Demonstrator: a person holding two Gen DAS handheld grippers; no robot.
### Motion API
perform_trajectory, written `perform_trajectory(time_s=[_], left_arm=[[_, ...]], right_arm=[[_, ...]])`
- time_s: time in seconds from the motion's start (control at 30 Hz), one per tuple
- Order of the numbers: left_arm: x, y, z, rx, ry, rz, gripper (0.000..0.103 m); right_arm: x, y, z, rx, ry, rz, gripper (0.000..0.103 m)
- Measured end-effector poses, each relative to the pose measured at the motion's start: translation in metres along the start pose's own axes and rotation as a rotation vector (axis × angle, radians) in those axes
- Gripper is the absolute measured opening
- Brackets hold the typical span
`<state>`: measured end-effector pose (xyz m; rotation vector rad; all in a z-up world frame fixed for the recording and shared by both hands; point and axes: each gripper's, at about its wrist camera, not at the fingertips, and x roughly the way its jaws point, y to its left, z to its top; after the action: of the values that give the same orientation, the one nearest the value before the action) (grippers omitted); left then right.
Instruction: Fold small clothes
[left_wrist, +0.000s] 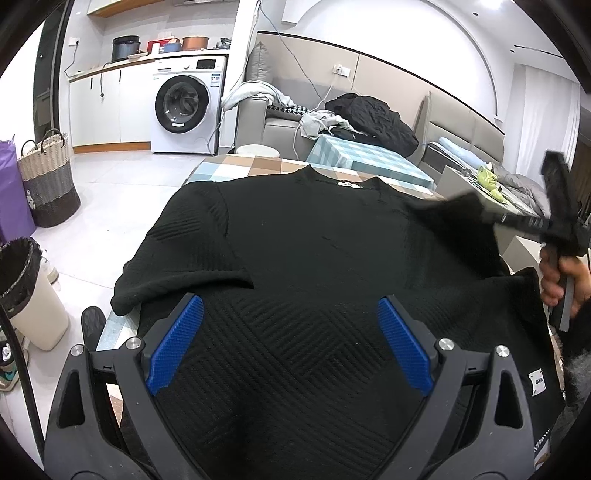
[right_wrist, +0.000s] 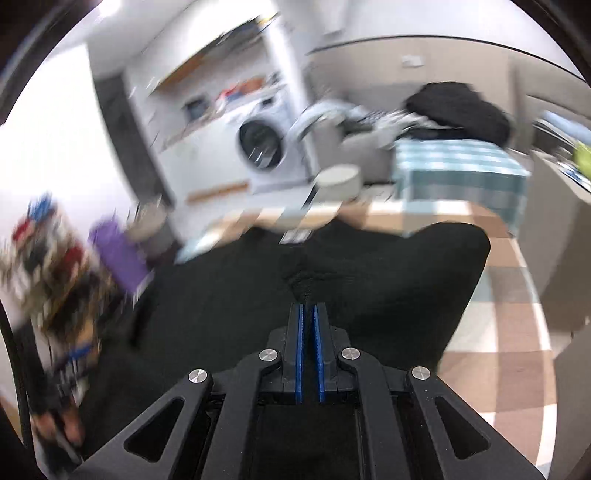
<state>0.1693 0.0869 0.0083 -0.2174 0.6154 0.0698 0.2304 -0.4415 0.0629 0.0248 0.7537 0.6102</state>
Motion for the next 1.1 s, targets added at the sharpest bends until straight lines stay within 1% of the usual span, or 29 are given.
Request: perform_trajectory(time_s=[0.03, 0.07, 0.1, 0.13, 0.17, 0.2, 0.23, 0.27, 0.33, 0.4, 0.43, 0.47, 0.53, 0.57, 0.63, 0.7, 0.73, 0.77, 0.83, 0.87, 0.93, 0.97, 1.0, 1.03, 1.07, 1.1], left_arm=[[0.000, 0.000, 0.000, 0.000, 0.000, 0.003, 0.095], [0.000, 0.001, 0.000, -0.001, 0.001, 0.003, 0.095], [0.000, 0.001, 0.000, -0.002, 0.001, 0.004, 0.095], [0.000, 0.002, 0.000, -0.007, 0.001, 0.009, 0.095], [0.000, 0.002, 0.001, -0.009, 0.001, 0.009, 0.095], [0.001, 0.003, 0.001, -0.013, 0.003, 0.008, 0.095], [0.001, 0.005, 0.001, -0.018, 0.004, 0.009, 0.095], [0.001, 0.006, 0.001, -0.023, 0.005, 0.011, 0.095], [0.001, 0.009, 0.002, -0.036, 0.006, 0.010, 0.095], [0.002, 0.012, 0.003, -0.048, 0.009, 0.007, 0.095], [0.002, 0.015, 0.003, -0.057, 0.011, 0.007, 0.095], [0.003, 0.019, 0.004, -0.076, 0.021, 0.002, 0.095], [0.004, 0.029, 0.007, -0.128, 0.037, -0.022, 0.095], [0.003, 0.036, 0.010, -0.161, 0.039, -0.030, 0.095], [0.002, 0.049, 0.015, -0.204, 0.038, -0.023, 0.095], [0.000, 0.065, 0.019, -0.248, 0.030, 0.004, 0.095], [-0.001, 0.074, 0.021, -0.272, 0.025, 0.018, 0.095], [-0.002, 0.084, 0.023, -0.300, 0.024, 0.039, 0.095], [-0.002, 0.101, 0.026, -0.343, 0.043, 0.078, 0.094], [0.000, 0.109, 0.027, -0.357, 0.056, 0.088, 0.093], [0.002, 0.123, 0.027, -0.381, 0.083, 0.088, 0.085], [0.004, 0.130, 0.025, -0.403, 0.106, 0.096, 0.084], [0.004, 0.136, 0.022, -0.418, 0.120, 0.094, 0.079], [0.005, 0.142, 0.020, -0.441, 0.137, 0.077, 0.072], [0.009, 0.148, 0.016, -0.475, 0.162, 0.045, 0.069], [0.010, 0.152, 0.014, -0.493, 0.177, 0.035, 0.064]], right_arm=[[0.009, 0.007, -0.005, -0.033, 0.061, -0.021, 0.006], [0.014, 0.009, -0.008, -0.044, 0.082, -0.035, 0.006], [0.021, 0.011, -0.012, -0.054, 0.125, -0.035, 0.006], [0.030, 0.011, -0.017, -0.050, 0.194, -0.036, 0.012], [0.035, 0.011, -0.024, -0.044, 0.239, -0.056, 0.020], [0.040, 0.009, -0.030, -0.042, 0.293, -0.074, 0.026], [0.043, 0.006, -0.034, -0.034, 0.337, -0.081, 0.034], [0.044, 0.003, -0.038, -0.029, 0.349, -0.079, 0.038], [0.036, 0.003, -0.047, -0.010, 0.336, -0.072, 0.039], [0.024, 0.000, -0.052, 0.031, 0.285, -0.066, 0.039], [0.022, -0.002, -0.054, 0.051, 0.266, -0.073, 0.040], [0.020, -0.005, -0.058, 0.069, 0.252, -0.104, 0.040], [0.027, -0.010, -0.060, 0.068, 0.286, -0.182, 0.040], [0.029, -0.012, -0.063, 0.082, 0.307, -0.204, 0.040], [0.021, -0.011, -0.064, 0.122, 0.281, -0.191, 0.040], [0.004, -0.010, -0.063, 0.145, 0.232, -0.179, 0.046], [-0.007, -0.007, -0.064, 0.162, 0.199, -0.174, 0.054], [-0.020, -0.004, -0.066, 0.173, 0.170, -0.161, 0.058], [-0.040, 0.004, -0.069, 0.185, 0.120, -0.145, 0.061], [-0.049, 0.008, -0.070, 0.188, 0.099, -0.140, 0.066], [-0.070, 0.009, -0.075, 0.218, 0.049, -0.135, 0.071], [-0.078, 0.009, -0.079, 0.241, 0.034, -0.122, 0.073], [-0.083, 0.010, -0.082, 0.254, 0.041, -0.109, 0.074], [-0.086, 0.011, -0.086, 0.260, 0.052, -0.099, 0.075], [-0.088, 0.011, -0.091, 0.262, 0.062, -0.093, 0.075], [-0.088, 0.011, -0.095, 0.260, 0.069, -0.090, 0.075]])
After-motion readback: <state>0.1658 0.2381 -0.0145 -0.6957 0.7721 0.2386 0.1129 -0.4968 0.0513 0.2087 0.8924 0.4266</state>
